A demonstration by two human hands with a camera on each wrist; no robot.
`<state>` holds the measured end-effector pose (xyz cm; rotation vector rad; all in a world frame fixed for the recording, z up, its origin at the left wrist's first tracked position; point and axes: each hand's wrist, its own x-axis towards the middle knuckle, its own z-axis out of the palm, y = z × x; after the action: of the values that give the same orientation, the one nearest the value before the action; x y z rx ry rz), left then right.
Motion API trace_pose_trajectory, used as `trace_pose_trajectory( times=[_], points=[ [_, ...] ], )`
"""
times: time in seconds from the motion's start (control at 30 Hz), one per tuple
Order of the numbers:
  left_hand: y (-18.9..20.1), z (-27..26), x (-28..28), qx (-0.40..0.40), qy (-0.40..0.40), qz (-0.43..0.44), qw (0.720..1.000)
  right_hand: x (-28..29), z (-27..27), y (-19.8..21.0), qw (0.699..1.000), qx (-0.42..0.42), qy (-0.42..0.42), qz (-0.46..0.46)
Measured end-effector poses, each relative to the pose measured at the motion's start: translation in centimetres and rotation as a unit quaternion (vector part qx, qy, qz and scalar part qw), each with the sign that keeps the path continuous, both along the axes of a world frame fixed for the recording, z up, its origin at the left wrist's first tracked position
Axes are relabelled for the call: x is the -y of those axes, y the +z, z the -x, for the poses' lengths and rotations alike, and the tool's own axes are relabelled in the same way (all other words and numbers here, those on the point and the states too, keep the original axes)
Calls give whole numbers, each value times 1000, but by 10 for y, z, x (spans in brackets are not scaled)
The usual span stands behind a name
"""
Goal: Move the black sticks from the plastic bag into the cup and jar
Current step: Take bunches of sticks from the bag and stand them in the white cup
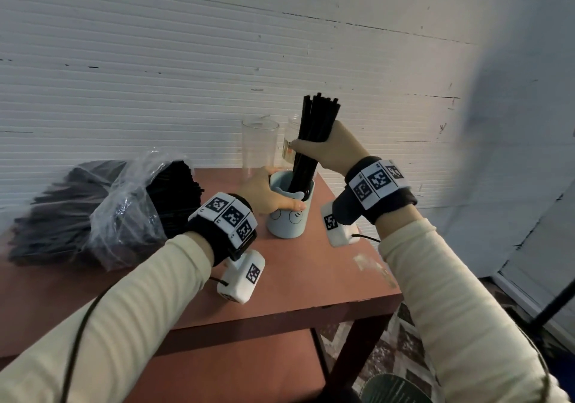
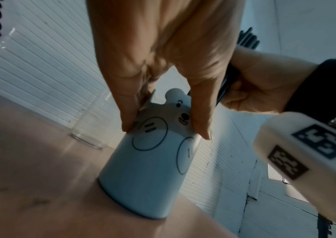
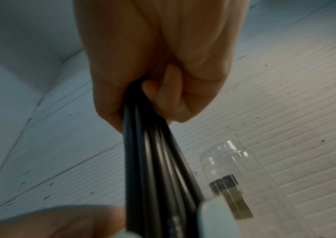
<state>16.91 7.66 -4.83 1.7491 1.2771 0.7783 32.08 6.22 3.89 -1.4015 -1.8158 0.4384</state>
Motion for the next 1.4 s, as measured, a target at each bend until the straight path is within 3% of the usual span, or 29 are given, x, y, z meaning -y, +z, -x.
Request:
trace_pose_trajectory(
  times=[0.23,0.5,0.7,0.87,1.0,1.1,1.17,1.27,1.4],
  points=[
    [10,-1,13,6,25,-10,1000,-18,15,-25,990,44,-27,134],
    [12,0,19,1,12,-22,1000,-14,13,-26,991,79,-77,72],
    [18,-4,25,-11,3,-44,999,-9,8,-25,994,8,-75,83],
    [14,-5,25,-26,-5,-35,999,7,6,-24,994,-33,-105,-10],
    [17,8,33,-39,29,4,999,32,20,-18,988,-104,-66,-93],
    [32,32,39,-39,48,-23,998,47,40,-16,982,-154,-23,-108],
    [46,57,45,-33,76,-80,993,52,57,-20,985,-151,7,-83],
    [61,96,56,-22,139,-147,979,49,85,-31,996,-74,49,3],
    [69,145,60,-24,228,-182,956,43,127,-46,980,-14,130,148]
  ],
)
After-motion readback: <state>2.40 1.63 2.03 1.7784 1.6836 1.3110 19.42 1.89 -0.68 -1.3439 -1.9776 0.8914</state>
